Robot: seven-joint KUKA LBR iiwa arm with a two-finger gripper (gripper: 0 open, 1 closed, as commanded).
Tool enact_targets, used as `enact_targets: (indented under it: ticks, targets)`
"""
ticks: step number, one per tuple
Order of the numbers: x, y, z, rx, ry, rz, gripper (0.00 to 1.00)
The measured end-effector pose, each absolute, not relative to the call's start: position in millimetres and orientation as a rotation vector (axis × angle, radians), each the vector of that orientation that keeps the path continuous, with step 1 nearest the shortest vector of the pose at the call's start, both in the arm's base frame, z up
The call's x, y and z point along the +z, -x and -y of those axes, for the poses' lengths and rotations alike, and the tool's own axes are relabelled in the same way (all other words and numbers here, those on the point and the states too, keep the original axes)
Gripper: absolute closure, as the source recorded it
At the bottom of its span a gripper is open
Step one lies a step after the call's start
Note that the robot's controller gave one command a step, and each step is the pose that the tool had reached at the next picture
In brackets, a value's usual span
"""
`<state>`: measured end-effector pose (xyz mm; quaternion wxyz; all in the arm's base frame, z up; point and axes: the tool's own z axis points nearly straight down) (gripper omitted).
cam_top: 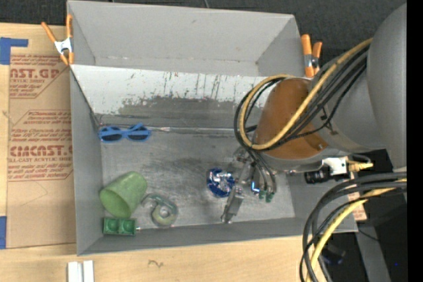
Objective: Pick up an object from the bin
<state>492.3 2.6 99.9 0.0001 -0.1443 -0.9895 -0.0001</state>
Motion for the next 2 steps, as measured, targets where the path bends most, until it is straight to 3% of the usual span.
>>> enact_targets:
  ticks: [1,2]
  targets:
    - [111.5,-480.5,-20.1,-0.001,0.447,3.108,0.00]
    - [73.9,-485.1,-5.3,-0.005,0.720,3.079,0.00]
